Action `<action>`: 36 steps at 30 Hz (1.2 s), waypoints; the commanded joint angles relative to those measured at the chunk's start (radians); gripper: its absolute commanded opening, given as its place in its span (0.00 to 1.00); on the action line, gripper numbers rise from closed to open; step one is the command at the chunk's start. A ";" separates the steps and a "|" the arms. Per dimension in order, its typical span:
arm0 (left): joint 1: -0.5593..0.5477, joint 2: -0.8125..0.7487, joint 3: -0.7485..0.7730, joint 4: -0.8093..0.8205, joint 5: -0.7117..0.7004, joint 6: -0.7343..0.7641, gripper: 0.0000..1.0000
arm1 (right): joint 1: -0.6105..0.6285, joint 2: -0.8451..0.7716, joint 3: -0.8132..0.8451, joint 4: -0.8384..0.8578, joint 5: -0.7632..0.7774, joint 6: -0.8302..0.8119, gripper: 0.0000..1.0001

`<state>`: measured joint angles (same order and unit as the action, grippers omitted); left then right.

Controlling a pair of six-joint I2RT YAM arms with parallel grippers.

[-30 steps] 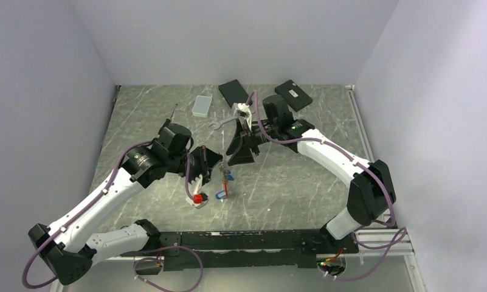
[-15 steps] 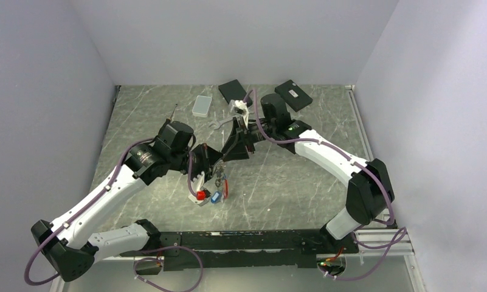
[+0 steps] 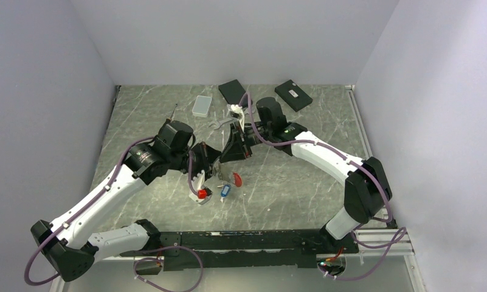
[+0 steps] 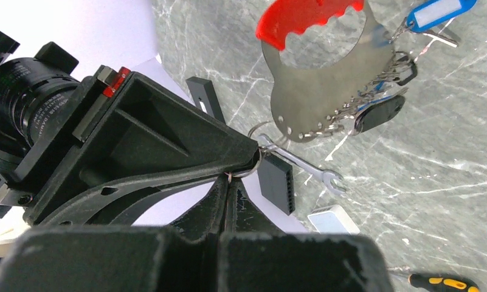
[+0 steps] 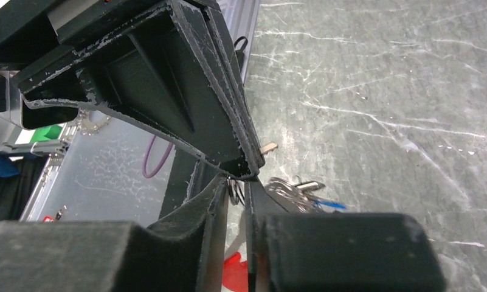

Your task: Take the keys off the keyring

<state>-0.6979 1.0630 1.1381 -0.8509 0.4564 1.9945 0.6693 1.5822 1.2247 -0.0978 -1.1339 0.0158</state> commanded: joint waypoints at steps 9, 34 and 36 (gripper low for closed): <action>-0.005 -0.006 0.041 0.015 -0.048 -0.035 0.00 | -0.001 -0.008 -0.005 0.062 -0.021 0.007 0.00; 0.363 0.164 0.185 0.065 0.494 -1.663 0.48 | -0.111 0.030 -0.087 0.466 0.005 0.476 0.00; 0.366 0.123 0.083 0.168 0.487 -1.716 0.42 | -0.118 0.042 -0.110 0.536 0.013 0.573 0.00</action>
<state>-0.3290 1.2678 1.3552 -0.8421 0.7498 0.4873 0.5682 1.6001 1.1477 0.2337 -1.1316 0.3737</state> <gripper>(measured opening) 0.461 0.024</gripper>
